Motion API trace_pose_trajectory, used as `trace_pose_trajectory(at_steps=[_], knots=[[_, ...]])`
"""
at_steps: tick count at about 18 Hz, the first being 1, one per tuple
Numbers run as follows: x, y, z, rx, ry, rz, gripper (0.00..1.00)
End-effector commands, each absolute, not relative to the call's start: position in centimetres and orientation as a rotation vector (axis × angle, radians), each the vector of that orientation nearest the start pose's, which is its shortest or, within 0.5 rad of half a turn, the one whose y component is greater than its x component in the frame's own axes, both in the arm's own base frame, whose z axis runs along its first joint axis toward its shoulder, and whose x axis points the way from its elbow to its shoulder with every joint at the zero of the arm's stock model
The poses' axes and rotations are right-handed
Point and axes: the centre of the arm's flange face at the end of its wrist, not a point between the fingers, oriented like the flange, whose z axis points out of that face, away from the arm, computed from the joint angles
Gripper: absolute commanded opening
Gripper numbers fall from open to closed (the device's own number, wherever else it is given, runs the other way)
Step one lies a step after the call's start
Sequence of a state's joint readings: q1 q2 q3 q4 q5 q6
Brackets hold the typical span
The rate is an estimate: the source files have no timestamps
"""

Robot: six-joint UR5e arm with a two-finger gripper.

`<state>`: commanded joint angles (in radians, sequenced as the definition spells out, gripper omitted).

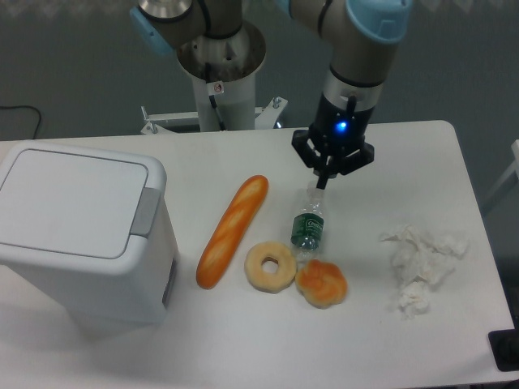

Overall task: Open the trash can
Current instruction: 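Swing the gripper over the water bottle toward the baguette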

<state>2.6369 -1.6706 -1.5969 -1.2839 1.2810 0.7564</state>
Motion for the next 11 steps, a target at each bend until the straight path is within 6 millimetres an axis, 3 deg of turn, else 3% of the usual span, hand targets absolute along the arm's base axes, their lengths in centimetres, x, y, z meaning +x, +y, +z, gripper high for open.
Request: trace_pose_trajectory(at_steps=[6, 11], knots=[[-38.1, 42.2, 48.1, -2.681, -0.485, -0.138, 0.09], [-35.6, 45.2, 50.7, -2.627, -0.511, -0.172, 0.09]])
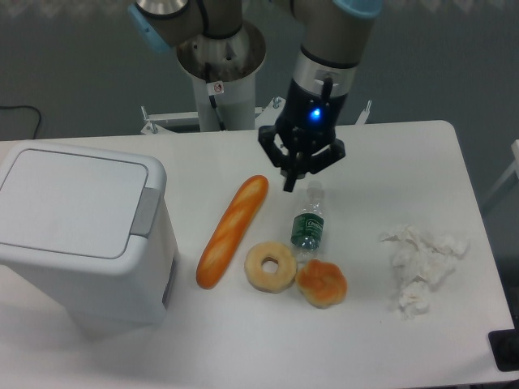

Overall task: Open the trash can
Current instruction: 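Swing the gripper over the water bottle toward the baguette, then lower the gripper onto the lid edge of the white trash can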

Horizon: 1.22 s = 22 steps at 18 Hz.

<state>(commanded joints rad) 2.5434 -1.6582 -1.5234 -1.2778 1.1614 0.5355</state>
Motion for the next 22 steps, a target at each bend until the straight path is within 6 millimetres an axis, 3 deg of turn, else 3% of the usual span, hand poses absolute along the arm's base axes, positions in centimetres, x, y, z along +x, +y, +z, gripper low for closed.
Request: trace_pose_trajectory(at_steps=[5, 9, 15, 22], knots=[[-33.5, 46.8, 52.8, -2.553, -0.504, -0.242, 0.09], [-31.7, 48.9, 53.3, -2.515, -0.450, -0.229, 0.09], [-29.8, 50.9, 52.9, -2.504, -0.432, -0.273, 0.09], [-28.3, 52.6, 51.1, -2.533, -0.426, -0.326, 0.09]])
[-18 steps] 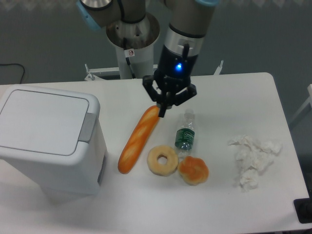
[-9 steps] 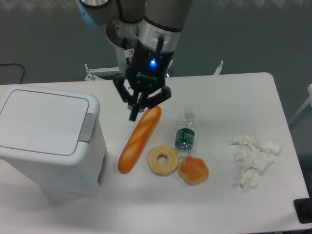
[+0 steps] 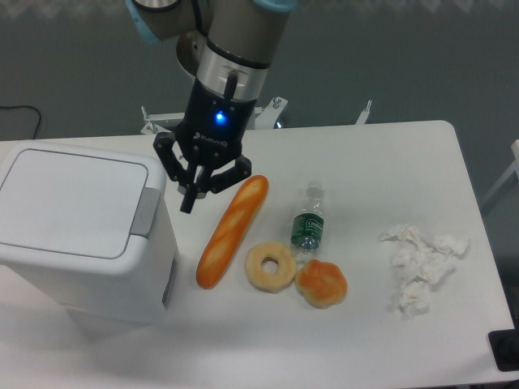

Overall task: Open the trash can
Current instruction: 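Lower the gripper onto the lid edge of the white trash can, then push the gripper against the lid edge to flip the lid up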

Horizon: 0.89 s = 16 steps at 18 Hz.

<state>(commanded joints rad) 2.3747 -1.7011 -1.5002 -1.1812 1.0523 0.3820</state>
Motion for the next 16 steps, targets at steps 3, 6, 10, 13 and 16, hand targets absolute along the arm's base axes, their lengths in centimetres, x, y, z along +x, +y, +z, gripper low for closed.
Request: trace_pose_trajectory(at_steps=[3, 6, 10, 13, 16], knots=[[-28.2, 52.8, 50.8, -2.535, -0.445, -0.338, 0.09], [-27.4, 53.7, 50.0, -2.551, -0.429, -0.356, 0.09], [-26.9, 53.9, 50.0, -2.549, -0.465, -0.373, 0.09], [-26.7, 53.9, 50.0, -2.549, -0.465, -0.374, 0.09], [-26.6, 54.0, 50.0, -2.551, -0.462, -0.377, 0.09]])
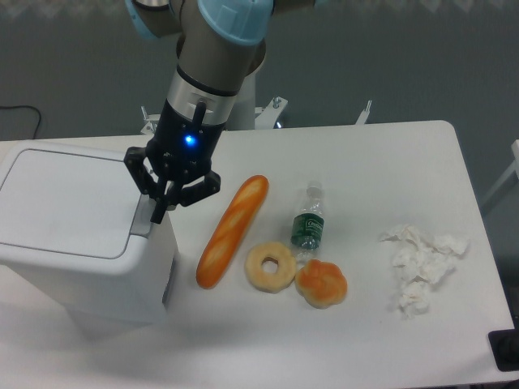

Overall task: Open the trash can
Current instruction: 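Push the gripper against the lid edge to flip the lid up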

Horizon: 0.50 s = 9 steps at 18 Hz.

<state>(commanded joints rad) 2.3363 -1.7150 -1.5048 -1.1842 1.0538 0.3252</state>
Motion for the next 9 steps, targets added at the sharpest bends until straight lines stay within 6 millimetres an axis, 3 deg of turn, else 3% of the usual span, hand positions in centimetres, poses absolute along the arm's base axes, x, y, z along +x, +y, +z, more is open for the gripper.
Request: trace_pose_trajectory(at_steps=[9], knots=[[-25.81, 53.94, 49.31, -2.566, -0.461, -0.392, 0.09]])
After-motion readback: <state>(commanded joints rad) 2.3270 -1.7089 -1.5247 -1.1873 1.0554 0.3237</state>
